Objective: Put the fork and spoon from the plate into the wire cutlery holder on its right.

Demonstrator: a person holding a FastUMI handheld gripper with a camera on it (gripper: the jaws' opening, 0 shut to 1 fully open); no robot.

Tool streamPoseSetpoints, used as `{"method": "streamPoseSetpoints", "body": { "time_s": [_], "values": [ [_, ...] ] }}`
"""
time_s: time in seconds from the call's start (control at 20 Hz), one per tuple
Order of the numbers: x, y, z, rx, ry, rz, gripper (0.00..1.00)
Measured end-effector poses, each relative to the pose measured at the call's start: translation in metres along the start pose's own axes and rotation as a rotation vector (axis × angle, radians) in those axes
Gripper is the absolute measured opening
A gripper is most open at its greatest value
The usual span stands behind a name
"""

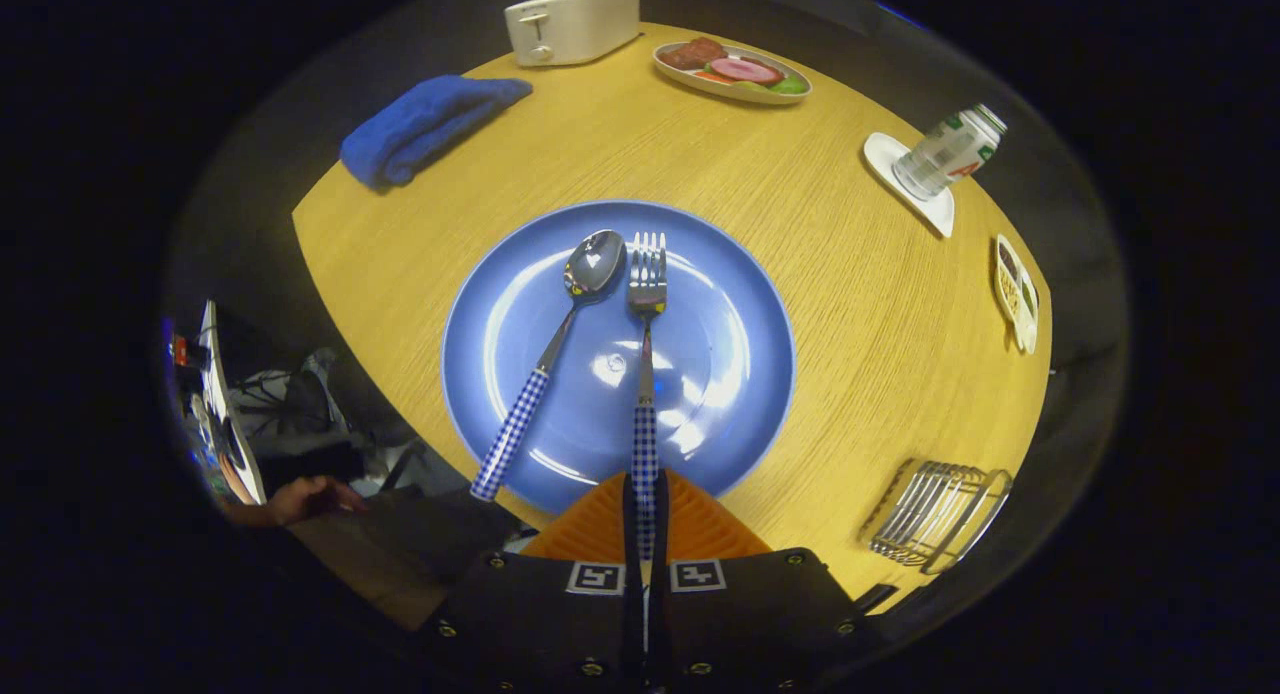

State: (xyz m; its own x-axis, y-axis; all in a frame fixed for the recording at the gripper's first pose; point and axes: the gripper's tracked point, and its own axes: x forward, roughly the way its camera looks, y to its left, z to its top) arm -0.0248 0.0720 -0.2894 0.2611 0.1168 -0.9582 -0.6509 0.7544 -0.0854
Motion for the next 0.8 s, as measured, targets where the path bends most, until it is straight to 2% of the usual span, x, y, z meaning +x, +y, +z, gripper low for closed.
{"method": "streamPoseSetpoints", "body": {
  "time_s": [0.15, 0.35, 0.5, 0.7, 0.8],
  "values": [
    [-0.039, -0.026, -0.014, -0.061, 0.014, -0.035, 0.02],
    [-0.084, -0.051, -0.038, -0.032, 0.024, -0.041, 0.02],
    [-0.112, -0.077, -0.070, 0.067, 0.055, -0.006, 0.02],
    [-0.129, -0.127, -0.122, 0.156, 0.126, -0.058, 0.02],
    [-0.130, -0.140, -0.143, 0.196, 0.167, -0.044, 0.02]
  ]
}}
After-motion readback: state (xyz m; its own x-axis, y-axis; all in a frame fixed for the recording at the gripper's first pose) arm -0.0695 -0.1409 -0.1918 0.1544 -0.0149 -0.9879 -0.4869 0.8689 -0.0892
